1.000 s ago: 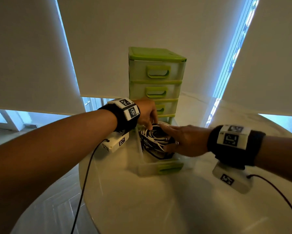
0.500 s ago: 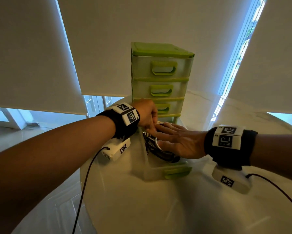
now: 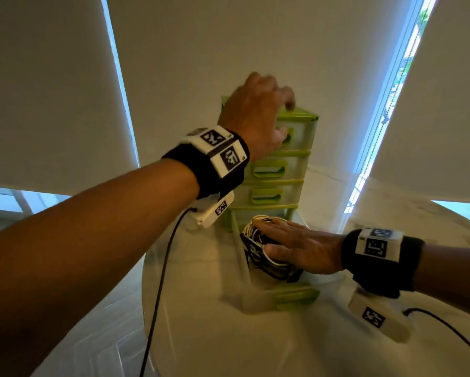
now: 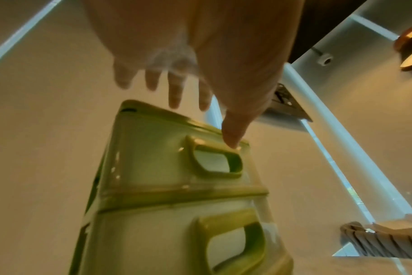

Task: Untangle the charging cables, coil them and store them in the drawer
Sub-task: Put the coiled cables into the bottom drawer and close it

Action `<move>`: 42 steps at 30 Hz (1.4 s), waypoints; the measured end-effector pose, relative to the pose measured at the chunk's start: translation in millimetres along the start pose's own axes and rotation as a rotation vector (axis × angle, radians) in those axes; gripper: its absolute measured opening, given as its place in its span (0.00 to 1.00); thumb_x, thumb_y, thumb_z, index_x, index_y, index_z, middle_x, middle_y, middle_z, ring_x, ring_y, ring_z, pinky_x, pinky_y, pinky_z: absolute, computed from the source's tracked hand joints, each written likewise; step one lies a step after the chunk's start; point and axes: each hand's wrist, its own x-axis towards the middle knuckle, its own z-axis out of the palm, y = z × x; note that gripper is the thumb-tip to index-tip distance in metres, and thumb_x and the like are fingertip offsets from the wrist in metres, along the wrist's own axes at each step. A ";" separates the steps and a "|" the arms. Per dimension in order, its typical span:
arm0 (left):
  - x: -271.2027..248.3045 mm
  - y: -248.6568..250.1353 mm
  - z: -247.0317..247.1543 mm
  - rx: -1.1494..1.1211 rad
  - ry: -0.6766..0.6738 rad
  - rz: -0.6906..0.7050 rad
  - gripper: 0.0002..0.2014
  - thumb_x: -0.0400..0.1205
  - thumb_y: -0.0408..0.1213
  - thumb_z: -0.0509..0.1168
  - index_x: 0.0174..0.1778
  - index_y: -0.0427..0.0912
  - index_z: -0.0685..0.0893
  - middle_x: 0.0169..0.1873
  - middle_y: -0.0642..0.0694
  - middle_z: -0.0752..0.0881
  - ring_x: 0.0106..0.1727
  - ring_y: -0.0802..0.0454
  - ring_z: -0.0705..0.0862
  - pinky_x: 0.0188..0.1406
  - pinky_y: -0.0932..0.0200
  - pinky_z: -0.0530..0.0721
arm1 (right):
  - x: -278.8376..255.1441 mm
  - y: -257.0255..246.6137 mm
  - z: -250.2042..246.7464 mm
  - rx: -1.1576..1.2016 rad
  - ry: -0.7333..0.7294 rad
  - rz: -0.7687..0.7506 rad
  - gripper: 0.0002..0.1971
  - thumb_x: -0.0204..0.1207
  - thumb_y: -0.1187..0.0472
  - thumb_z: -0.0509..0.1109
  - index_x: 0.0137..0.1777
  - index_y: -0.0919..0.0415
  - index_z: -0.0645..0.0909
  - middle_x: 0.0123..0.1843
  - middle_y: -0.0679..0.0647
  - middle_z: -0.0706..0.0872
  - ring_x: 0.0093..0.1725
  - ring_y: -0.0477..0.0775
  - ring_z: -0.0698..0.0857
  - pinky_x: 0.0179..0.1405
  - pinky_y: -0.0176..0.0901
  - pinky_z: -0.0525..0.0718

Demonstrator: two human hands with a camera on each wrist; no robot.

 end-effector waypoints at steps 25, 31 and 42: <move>11.4 -22.3 17.0 0.132 -0.332 -0.120 0.28 0.84 0.56 0.60 0.80 0.57 0.63 0.73 0.44 0.73 0.75 0.38 0.68 0.66 0.42 0.73 | 32.5 -8.4 -17.4 -0.364 0.375 0.045 0.16 0.81 0.46 0.64 0.64 0.51 0.83 0.58 0.48 0.86 0.54 0.53 0.85 0.55 0.47 0.85; 12.0 -21.6 16.3 0.150 -0.350 -0.121 0.29 0.84 0.57 0.59 0.81 0.57 0.62 0.74 0.44 0.72 0.75 0.38 0.67 0.66 0.41 0.73 | 0.6 -0.2 -28.1 0.446 0.186 -0.028 0.18 0.88 0.46 0.47 0.74 0.28 0.64 0.79 0.37 0.67 0.78 0.42 0.68 0.76 0.35 0.63; 11.9 -22.0 17.8 0.143 -0.339 -0.127 0.29 0.84 0.56 0.59 0.81 0.59 0.62 0.74 0.45 0.72 0.75 0.39 0.68 0.66 0.42 0.73 | 21.1 18.2 -29.4 -0.077 0.282 -0.027 0.18 0.87 0.53 0.51 0.65 0.59 0.77 0.55 0.60 0.85 0.52 0.61 0.84 0.57 0.60 0.84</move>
